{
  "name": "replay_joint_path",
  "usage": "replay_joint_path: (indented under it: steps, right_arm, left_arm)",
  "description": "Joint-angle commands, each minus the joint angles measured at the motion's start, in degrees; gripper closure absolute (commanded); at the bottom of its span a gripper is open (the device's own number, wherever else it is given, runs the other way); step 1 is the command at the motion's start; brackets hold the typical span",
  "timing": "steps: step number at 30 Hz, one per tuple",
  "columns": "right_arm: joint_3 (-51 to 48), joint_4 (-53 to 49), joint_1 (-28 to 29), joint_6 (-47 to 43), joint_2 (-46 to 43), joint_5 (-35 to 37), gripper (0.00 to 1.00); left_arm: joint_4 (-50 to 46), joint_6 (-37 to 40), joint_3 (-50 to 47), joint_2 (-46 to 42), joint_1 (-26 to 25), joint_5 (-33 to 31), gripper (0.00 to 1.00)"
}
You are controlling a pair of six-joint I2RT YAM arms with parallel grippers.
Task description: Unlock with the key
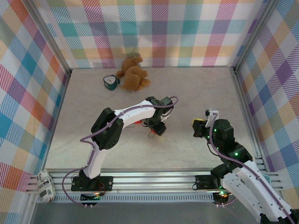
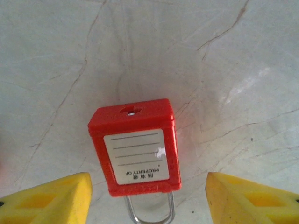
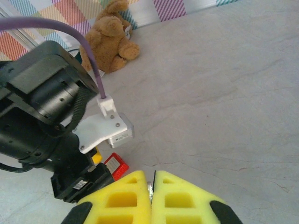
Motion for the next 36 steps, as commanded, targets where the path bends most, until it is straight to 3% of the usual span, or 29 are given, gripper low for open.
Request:
replay_joint_path:
  steps: [1,7,11,19,26,30,36]
  right_arm:
    - [0.3,0.5,-0.3,0.2,0.2,-2.0,1.0]
    - [0.4,-0.3,-0.3,0.6,-0.7,-2.2,1.0]
    - [0.6,-1.2,-0.2,1.1,-1.3,-2.5,1.0]
    - [0.7,-2.6,-0.2,1.3,-2.1,-2.5,1.0]
    - [1.1,-3.3,-0.3,1.5,-2.5,-2.6,1.0]
    - [1.4,-3.7,-0.2,1.4,-2.5,-3.2,1.0]
    - [2.5,-4.9,-0.2,1.1,-2.7,-3.6,1.0]
  left_arm:
    - [-0.7,-2.4,-0.2,1.6,-0.8,1.0,0.35]
    - [1.4,-2.8,-2.3,1.5,-0.7,-2.9,0.37]
    - [2.9,-1.8,-4.2,1.0,-0.5,-6.8,0.5]
    - [3.2,0.1,-4.4,2.9,1.2,-3.3,0.51]
    - [1.6,1.6,-3.9,4.4,1.2,-4.3,0.47]
    - [0.9,2.6,-3.6,5.1,1.2,-4.0,0.62]
    - [2.7,2.4,-4.8,2.1,1.1,-3.4,0.63]
